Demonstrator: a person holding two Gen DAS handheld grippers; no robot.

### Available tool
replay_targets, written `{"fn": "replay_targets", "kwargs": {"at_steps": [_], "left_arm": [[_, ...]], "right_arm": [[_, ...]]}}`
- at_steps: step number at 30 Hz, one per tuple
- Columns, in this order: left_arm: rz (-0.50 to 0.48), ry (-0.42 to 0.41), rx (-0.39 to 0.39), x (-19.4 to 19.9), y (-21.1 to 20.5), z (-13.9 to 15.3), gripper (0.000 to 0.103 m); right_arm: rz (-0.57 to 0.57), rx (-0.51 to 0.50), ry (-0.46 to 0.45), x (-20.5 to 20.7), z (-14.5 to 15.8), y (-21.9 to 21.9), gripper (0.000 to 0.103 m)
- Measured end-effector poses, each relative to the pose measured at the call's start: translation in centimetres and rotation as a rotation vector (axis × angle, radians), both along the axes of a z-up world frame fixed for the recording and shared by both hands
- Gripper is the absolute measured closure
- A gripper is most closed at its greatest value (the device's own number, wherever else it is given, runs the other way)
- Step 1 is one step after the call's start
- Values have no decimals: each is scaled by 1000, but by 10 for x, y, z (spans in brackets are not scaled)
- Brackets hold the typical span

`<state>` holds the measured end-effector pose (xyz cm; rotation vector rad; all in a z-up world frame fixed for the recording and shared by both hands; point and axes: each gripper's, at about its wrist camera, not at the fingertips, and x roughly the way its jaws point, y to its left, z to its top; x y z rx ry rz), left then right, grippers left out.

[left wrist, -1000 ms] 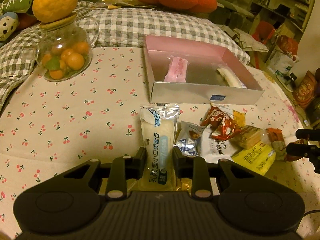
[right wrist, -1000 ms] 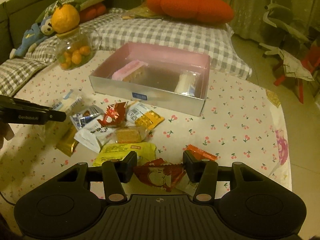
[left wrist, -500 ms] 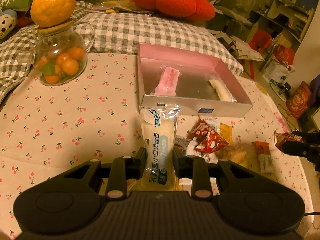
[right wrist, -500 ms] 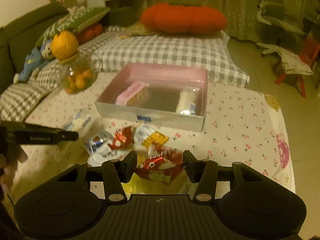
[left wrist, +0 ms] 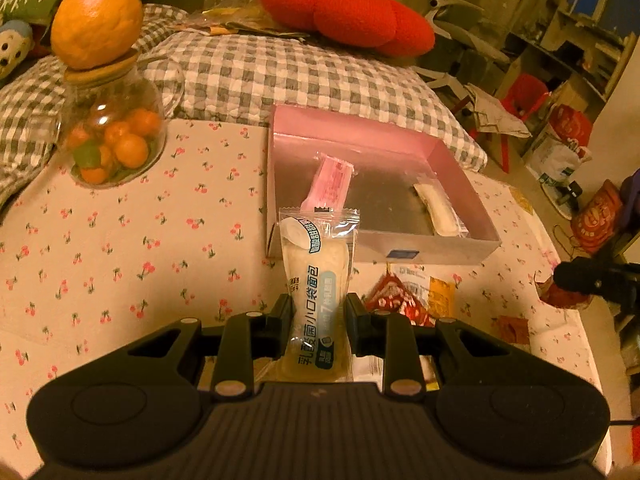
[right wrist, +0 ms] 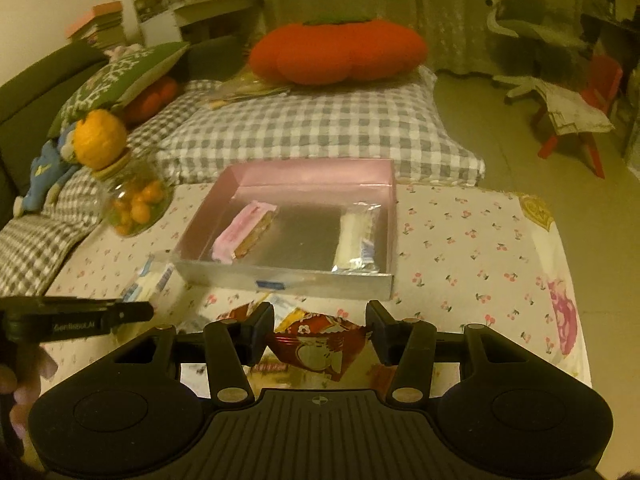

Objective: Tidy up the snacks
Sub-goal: 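Carry both packets into the box beside the first two and release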

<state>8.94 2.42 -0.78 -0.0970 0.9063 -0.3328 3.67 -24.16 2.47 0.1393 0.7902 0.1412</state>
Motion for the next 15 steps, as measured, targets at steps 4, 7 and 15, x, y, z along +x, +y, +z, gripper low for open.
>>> {"fn": "replay_targets", "kwargs": {"at_steps": [4,7,15], "left_arm": [[3,-15,6,13,-4,7,78],[0,-22,0,25,-11,12,78],[-13,-36,-34,61,-43,15,78]], "right_arm": [[-25,21,17,18,0,-6,54],[-33,20,16,31,1,-7,54],[-46,110,24,76,-6,-2,53]]}}
